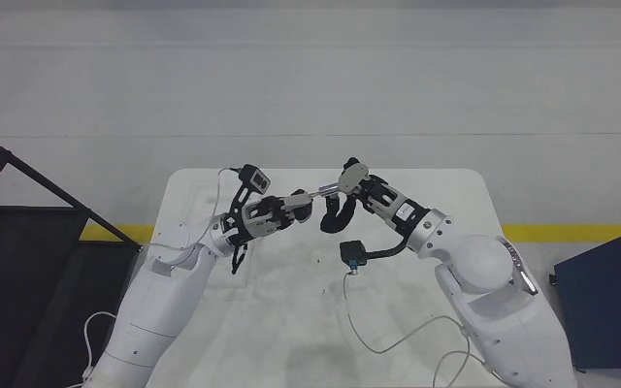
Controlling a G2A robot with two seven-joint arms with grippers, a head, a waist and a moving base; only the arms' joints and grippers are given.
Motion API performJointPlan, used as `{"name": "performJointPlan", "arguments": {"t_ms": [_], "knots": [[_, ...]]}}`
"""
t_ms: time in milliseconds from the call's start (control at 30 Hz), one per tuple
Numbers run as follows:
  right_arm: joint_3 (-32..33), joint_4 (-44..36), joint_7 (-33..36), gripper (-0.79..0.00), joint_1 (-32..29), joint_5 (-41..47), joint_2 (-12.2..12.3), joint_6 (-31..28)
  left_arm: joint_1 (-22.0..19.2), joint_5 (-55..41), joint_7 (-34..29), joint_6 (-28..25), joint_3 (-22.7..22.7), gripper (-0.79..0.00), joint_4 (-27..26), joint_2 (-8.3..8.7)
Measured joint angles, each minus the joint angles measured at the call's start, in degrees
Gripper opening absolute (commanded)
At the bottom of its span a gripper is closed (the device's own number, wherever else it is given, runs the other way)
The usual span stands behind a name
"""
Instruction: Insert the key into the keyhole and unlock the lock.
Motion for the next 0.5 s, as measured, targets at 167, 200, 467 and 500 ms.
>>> {"name": "performJointPlan", "arguments": {"t_ms": [167, 200, 467, 500], "knots": [[0.0, 0.0, 0.0, -0.785, 0.0, 0.0, 0.0, 0.0, -0.2, 0.4, 2.3, -2.7, 0.4, 0.0, 0.2, -0.29], [0.0, 0.0, 0.0, -0.785, 0.0, 0.0, 0.0, 0.0, -0.2, 0.3, 2.9, -3.1, 0.6, 0.0, 0.3, -0.39], [0.0, 0.0, 0.0, -0.785, 0.0, 0.0, 0.0, 0.0, 0.2, 1.1, 2.3, -1.7, 0.3, 0.0, 0.2, -0.26], [0.0, 0.0, 0.0, -0.785, 0.0, 0.0, 0.0, 0.0, 0.2, 1.2, 2.4, -1.8, 0.2, 0.0, 0.2, -0.25]]}}
